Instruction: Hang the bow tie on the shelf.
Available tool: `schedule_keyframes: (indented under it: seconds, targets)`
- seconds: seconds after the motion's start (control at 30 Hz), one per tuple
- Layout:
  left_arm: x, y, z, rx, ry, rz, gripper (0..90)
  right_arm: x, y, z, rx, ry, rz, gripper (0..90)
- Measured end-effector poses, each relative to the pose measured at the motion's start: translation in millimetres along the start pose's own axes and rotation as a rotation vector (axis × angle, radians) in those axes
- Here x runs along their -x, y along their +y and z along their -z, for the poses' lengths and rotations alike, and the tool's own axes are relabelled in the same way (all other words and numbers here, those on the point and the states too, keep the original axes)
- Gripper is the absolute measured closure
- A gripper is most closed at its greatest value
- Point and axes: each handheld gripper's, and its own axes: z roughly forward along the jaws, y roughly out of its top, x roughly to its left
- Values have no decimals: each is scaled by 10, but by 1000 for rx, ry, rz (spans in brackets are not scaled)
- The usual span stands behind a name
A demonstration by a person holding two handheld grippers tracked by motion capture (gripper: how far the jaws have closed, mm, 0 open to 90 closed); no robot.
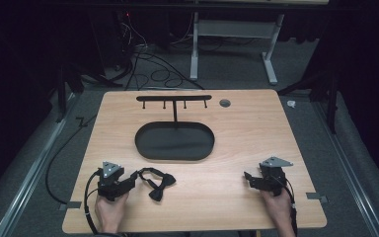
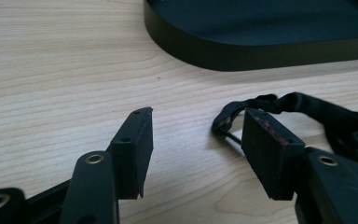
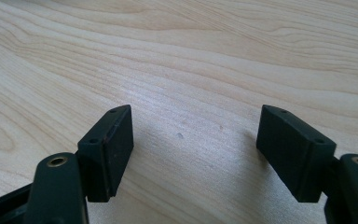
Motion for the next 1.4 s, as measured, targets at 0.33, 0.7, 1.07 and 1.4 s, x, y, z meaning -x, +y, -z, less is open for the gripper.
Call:
schedule_keyframes:
  seconds: [0.33, 0.7, 1.07, 1.4]
  targets:
    - [123, 44, -104, -27, -32, -21, 463, 0, 0, 0, 0, 0, 0, 286]
    - [158, 38, -274, -88, -32, -30, 603, 0, -1, 1, 0, 0, 0, 286]
    - [193, 13, -314, -103, 13, -107, 751, 0, -1, 1, 0, 0, 1, 286]
    - [198, 2, -311, -92, 10, -120, 858, -1, -2, 2, 0, 0, 1, 286]
